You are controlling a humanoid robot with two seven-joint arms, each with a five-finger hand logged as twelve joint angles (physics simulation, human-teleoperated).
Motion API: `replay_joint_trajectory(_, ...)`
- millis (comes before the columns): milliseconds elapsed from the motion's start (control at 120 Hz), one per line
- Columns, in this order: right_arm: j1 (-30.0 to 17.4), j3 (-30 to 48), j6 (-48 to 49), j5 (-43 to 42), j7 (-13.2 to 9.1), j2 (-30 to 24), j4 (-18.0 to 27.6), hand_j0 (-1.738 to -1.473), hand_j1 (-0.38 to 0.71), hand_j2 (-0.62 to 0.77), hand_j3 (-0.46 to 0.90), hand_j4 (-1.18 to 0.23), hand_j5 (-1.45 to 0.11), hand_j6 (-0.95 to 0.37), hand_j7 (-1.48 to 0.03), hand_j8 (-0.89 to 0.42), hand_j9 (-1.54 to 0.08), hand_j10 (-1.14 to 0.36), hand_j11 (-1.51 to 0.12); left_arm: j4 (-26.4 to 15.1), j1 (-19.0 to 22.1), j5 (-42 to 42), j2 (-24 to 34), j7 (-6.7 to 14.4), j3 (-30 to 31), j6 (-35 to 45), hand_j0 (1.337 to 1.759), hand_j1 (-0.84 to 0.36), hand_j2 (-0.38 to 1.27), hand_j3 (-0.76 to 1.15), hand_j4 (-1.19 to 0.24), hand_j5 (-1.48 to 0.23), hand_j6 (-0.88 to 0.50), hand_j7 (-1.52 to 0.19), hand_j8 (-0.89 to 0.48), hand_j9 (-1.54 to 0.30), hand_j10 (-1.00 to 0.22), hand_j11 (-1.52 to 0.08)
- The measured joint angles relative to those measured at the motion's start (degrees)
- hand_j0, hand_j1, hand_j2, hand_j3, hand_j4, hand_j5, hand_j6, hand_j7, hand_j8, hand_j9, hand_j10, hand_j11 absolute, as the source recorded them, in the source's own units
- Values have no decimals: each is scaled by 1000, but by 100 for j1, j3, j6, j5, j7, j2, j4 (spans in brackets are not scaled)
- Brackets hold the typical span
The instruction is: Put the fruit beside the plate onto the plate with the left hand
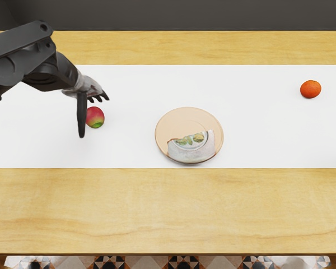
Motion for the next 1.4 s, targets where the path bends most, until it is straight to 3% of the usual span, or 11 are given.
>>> replay_joint_trajectory(217, 0, 0, 0, 0, 0, 0, 0, -1658, -349, 0, 0, 0, 0, 0, 0, 0, 0, 0, 0, -6, -195, 38, -53, 0, 139, 500, 1658, 300, 9, 0, -43, -54, -44, -54, -44, -54, -43, -54)
replay_joint_trajectory(400, 0, 0, 0, 0, 0, 0, 0, -1658, -349, 0, 0, 0, 0, 0, 0, 0, 0, 0, 0, 12, 79, 46, -137, 0, 155, 1002, 1658, 262, 15, 0, -75, -95, -75, -95, -75, -95, -74, -95)
replay_joint_trajectory(467, 0, 0, 0, 0, 0, 0, 0, -1658, -349, 0, 0, 0, 0, 0, 0, 0, 0, 0, 0, 213, 235, 47, -537, 0, 160, 1106, 1658, 249, 17, 0, -86, -109, -86, -109, -86, -109, -85, -109)
replay_joint_trajectory(575, 0, 0, 0, 0, 0, 0, 0, -1658, -349, 0, 0, 0, 0, 0, 0, 0, 0, 0, 0, 455, 252, 48, -571, 0, 164, 1275, 1658, 228, 21, 0, -104, -132, -105, -132, -104, -132, -103, -132)
replay_joint_trajectory(942, 0, 0, 0, 0, 0, 0, 0, -1658, -349, 0, 0, 0, 0, 0, 0, 0, 0, 0, 0, 583, 341, 48, -571, 0, 188, 1419, 1658, -3, 60, 0, -296, -383, -297, -383, -297, -383, -296, -383)
replay_joint_trajectory(1400, 0, 0, 0, 0, 0, 0, 0, -1658, -349, 0, 0, 0, 0, 0, 0, 0, 0, 0, 0, 588, 383, 49, -563, 0, 383, 1492, 1658, -148, 86, 0, -423, -535, -423, -535, -385, -541, -419, -540)
